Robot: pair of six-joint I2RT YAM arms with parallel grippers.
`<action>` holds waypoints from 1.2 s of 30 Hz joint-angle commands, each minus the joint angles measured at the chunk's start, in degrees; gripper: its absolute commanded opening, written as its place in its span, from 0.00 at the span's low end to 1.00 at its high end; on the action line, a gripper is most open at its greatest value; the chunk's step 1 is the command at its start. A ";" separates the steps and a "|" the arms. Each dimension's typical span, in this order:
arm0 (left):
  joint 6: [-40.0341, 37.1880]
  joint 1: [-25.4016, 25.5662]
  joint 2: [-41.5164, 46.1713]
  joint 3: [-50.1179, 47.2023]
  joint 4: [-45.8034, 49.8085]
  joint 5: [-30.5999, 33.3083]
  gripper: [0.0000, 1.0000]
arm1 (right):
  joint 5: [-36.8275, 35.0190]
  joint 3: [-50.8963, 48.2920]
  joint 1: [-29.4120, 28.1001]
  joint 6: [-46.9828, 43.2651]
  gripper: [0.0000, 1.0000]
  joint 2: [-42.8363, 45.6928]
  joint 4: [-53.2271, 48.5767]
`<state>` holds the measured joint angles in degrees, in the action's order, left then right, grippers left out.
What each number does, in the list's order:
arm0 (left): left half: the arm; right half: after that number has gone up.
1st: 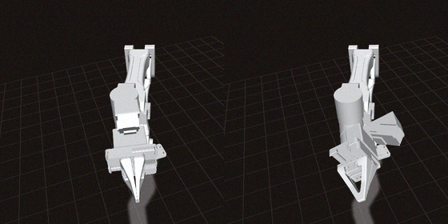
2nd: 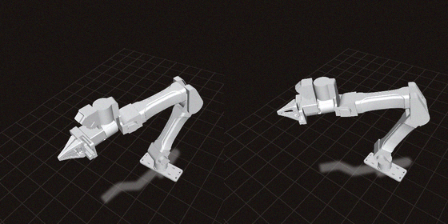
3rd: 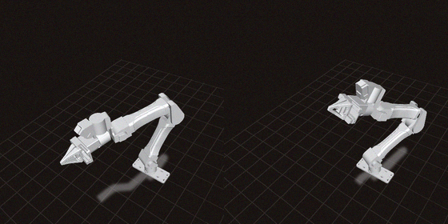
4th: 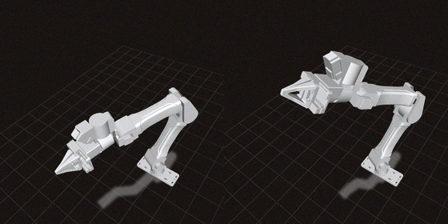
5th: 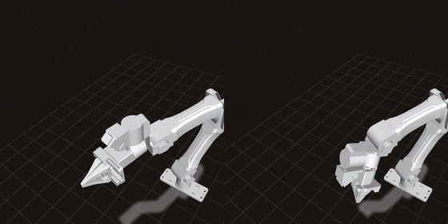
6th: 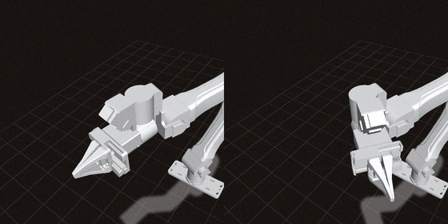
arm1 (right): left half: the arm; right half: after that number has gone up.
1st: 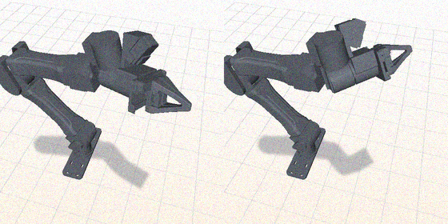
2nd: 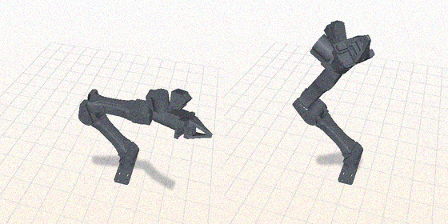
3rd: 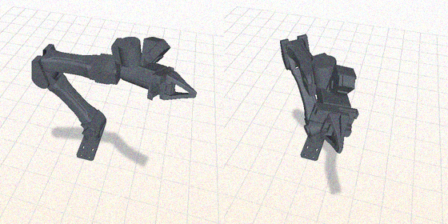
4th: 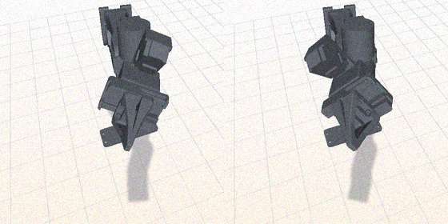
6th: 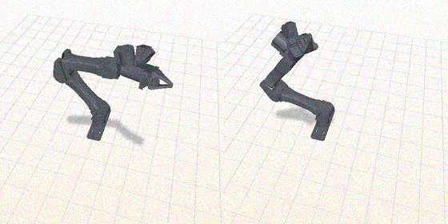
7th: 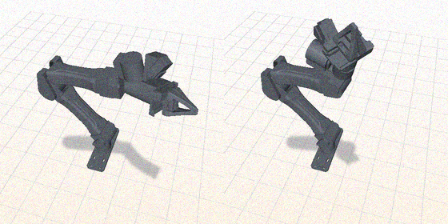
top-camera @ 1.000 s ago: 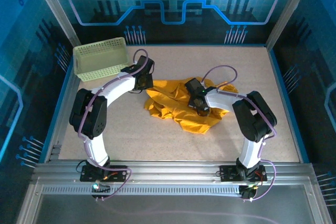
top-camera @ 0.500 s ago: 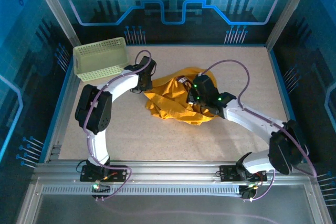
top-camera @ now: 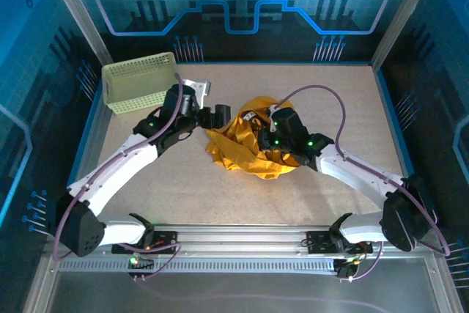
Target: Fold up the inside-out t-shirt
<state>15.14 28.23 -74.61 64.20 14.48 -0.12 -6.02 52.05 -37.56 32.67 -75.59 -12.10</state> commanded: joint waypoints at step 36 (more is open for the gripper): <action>11.84 -1.62 -9.31 1.97 8.35 9.37 0.59 | 1.82 -1.99 -0.32 -0.08 0.00 15.86 1.42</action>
<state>24.45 23.14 -96.12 72.25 33.63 13.43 -2.81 47.99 -38.48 28.56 -59.05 -9.50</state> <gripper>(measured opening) 0.563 0.068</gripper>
